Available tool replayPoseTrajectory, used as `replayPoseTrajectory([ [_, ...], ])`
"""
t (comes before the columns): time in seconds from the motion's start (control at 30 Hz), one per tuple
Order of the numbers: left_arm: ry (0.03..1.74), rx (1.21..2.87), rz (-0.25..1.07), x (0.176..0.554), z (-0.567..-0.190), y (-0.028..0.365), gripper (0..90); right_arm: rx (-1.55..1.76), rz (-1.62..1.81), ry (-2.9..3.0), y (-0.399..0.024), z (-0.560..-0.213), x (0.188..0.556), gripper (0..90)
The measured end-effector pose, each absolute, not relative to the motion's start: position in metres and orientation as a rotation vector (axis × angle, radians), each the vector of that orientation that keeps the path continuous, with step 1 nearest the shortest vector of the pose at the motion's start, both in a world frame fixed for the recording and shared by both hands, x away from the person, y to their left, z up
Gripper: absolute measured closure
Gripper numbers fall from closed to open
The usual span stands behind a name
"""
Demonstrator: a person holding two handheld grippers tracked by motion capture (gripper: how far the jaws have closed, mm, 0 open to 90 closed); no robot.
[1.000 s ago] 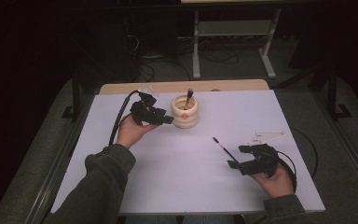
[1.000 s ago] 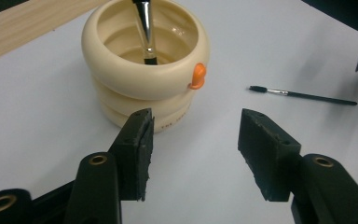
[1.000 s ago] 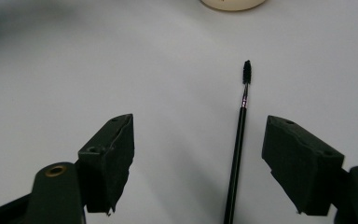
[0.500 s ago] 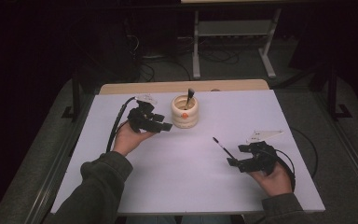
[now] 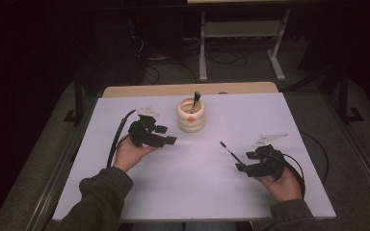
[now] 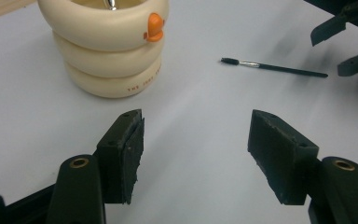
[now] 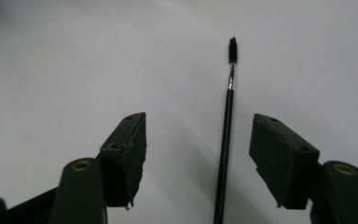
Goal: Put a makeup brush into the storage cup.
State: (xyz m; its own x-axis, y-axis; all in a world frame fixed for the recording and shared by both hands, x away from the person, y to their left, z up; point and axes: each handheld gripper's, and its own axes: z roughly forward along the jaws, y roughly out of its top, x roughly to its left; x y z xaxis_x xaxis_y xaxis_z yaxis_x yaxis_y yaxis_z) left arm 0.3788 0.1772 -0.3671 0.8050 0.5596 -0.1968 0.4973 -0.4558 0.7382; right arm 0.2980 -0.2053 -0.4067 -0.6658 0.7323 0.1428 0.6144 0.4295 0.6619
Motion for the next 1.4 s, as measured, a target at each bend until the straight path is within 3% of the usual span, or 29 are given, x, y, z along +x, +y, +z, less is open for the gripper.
replayPoseTrajectory([
  [0.07,0.775,2.133,0.087,0.376,-0.369,0.177,34.9,1.222,1.022,2.516,-0.206,-0.408,0.3,39.3],
  [0.1,0.77,2.14,0.094,0.373,-0.371,0.178,34.8,1.225,0.993,2.531,-0.208,-0.411,0.302,45.8],
  [0.3,0.758,2.15,0.099,0.366,-0.374,0.179,34.5,1.312,0.902,2.562,-0.208,-0.42,0.307,54.1],
  [0.83,0.748,2.14,0.103,0.35,-0.38,0.183,34.6,1.349,0.776,2.6,-0.202,-0.426,0.308,67.8],
  [1.23,0.744,2.145,0.074,0.347,-0.387,0.177,34.8,1.29,0.556,2.621,-0.183,-0.426,0.311,84.4],
  [1.4,0.735,2.156,0.073,0.347,-0.387,0.176,35.0,1.309,0.546,2.633,-0.183,-0.425,0.313,84.9],
])
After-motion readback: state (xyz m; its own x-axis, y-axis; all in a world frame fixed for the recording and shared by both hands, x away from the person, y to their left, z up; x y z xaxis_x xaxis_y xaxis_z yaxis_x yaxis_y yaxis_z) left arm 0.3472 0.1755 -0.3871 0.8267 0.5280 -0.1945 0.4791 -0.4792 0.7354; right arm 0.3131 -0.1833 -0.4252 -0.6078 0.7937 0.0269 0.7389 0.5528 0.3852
